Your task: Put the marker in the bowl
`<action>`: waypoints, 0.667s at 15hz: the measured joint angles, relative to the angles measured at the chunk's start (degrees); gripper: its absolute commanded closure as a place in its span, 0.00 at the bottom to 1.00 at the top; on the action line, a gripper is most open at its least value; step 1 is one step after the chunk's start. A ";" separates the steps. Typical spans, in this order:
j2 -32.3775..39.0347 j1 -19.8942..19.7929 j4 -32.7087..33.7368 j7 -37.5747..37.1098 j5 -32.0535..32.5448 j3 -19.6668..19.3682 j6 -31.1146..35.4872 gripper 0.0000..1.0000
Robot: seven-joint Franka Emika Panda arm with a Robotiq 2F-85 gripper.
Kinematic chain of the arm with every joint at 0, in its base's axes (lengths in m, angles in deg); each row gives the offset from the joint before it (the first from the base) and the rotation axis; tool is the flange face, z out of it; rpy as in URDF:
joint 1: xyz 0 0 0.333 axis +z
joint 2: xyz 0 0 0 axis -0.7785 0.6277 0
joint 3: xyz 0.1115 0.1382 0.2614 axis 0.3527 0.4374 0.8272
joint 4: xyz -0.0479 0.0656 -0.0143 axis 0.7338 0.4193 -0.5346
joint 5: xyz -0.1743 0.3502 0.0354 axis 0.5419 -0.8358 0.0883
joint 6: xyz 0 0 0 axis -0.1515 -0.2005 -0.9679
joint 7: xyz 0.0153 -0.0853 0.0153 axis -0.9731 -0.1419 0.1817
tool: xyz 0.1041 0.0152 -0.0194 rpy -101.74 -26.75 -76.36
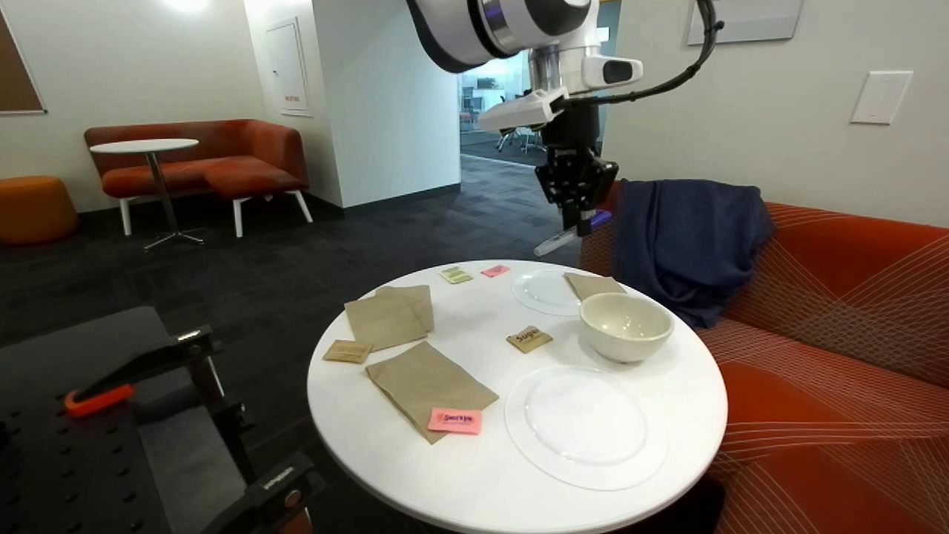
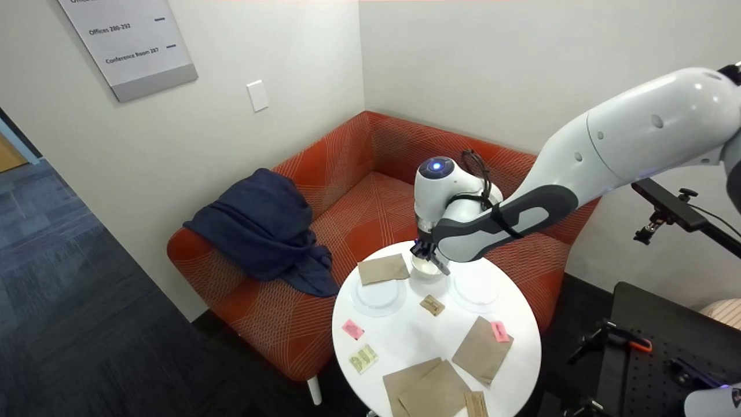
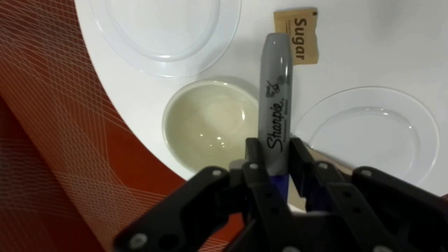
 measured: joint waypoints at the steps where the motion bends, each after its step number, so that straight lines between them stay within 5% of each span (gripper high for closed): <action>1: -0.72 0.66 -0.64 -2.33 1.37 -1.27 0.24 0.94; 10: -1.85 5.19 -6.89 -23.29 11.25 -10.16 7.74 0.94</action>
